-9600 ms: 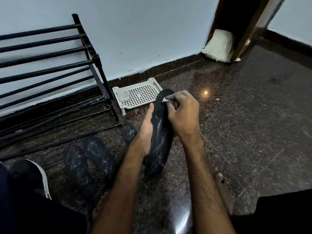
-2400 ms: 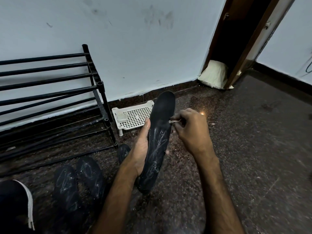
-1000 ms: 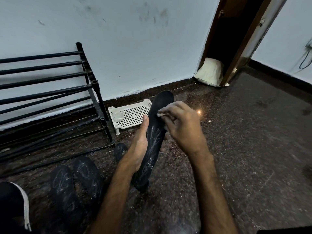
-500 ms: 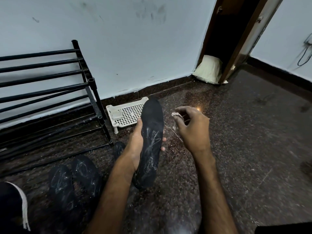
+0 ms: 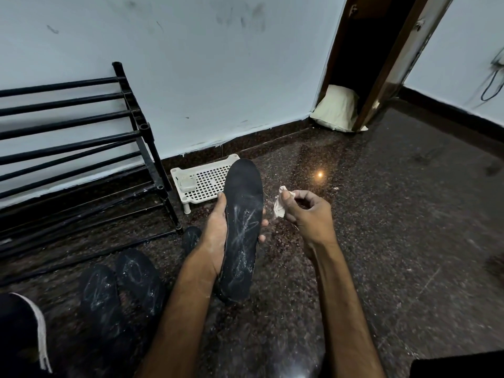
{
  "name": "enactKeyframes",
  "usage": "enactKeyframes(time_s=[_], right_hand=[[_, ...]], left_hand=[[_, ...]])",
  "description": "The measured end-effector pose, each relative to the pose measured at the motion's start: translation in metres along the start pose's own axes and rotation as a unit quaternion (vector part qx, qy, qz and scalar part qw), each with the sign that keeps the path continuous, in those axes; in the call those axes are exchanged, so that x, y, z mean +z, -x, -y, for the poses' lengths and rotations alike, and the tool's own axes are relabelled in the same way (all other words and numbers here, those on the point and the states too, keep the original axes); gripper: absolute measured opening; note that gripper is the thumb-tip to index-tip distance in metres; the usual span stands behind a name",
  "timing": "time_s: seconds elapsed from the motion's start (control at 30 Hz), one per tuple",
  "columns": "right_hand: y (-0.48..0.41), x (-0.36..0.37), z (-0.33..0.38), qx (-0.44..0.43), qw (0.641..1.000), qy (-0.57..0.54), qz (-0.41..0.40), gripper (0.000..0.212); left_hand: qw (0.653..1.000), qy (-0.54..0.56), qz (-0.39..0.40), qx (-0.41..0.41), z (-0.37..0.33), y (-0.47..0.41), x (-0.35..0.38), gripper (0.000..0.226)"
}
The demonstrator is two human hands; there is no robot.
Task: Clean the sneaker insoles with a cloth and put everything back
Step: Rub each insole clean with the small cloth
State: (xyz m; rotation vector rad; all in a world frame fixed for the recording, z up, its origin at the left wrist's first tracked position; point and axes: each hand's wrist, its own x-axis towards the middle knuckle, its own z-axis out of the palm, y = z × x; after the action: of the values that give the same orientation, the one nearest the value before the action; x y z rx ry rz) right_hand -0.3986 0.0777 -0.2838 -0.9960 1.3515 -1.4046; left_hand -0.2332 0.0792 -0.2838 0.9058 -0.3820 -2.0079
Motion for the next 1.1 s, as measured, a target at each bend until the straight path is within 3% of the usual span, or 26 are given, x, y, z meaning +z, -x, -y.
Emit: enactKeyframes(time_s=[0.17, 0.27, 0.4, 0.47, 0.57, 0.73, 0.87, 0.97, 1.03, 1.1], right_hand=[[0.001, -0.005, -0.003, 0.026, 0.999, 0.005, 0.024, 0.025], [-0.002, -0.010, -0.008, -0.024, 0.991, 0.129, -0.021, 0.030], [-0.005, -0.019, -0.006, -0.049, 0.977, 0.206, -0.016, 0.011], [-0.006, -0.023, -0.002, -0.062, 0.958, 0.278, -0.012, 0.020], [-0.008, -0.026, 0.006, -0.060, 0.928, 0.366, -0.024, 0.016], [-0.004, -0.018, 0.011, -0.085, 0.930, 0.357, -0.030, 0.020], [-0.001, -0.010, 0.005, -0.036, 0.967, 0.252, -0.013, 0.020], [0.000, -0.005, 0.005, -0.009, 0.981, 0.190, 0.019, 0.020], [0.001, -0.002, 0.008, -0.007, 0.989, 0.142, 0.042, 0.020], [0.003, -0.001, 0.011, -0.005, 0.992, 0.111, 0.057, 0.020]], left_hand=[[0.999, -0.040, 0.021, 0.015, 0.002, 0.002, 0.001, 0.079], [0.998, -0.060, 0.027, 0.018, 0.003, 0.003, 0.000, 0.078], [0.992, -0.116, 0.015, 0.037, 0.006, -0.002, -0.007, 0.073], [0.987, -0.155, 0.002, 0.048, 0.008, -0.003, -0.008, 0.072], [0.982, -0.180, -0.006, 0.053, 0.009, -0.003, -0.008, 0.070], [0.983, -0.177, 0.002, 0.053, 0.011, -0.007, -0.007, 0.075], [0.978, -0.199, 0.048, 0.048, 0.014, -0.004, -0.005, 0.082], [0.965, -0.245, 0.032, 0.089, 0.015, 0.000, 0.000, 0.055], [0.969, -0.223, 0.021, 0.100, 0.017, 0.001, 0.004, 0.032], [0.977, -0.185, 0.001, 0.105, 0.019, 0.000, 0.006, 0.025]])
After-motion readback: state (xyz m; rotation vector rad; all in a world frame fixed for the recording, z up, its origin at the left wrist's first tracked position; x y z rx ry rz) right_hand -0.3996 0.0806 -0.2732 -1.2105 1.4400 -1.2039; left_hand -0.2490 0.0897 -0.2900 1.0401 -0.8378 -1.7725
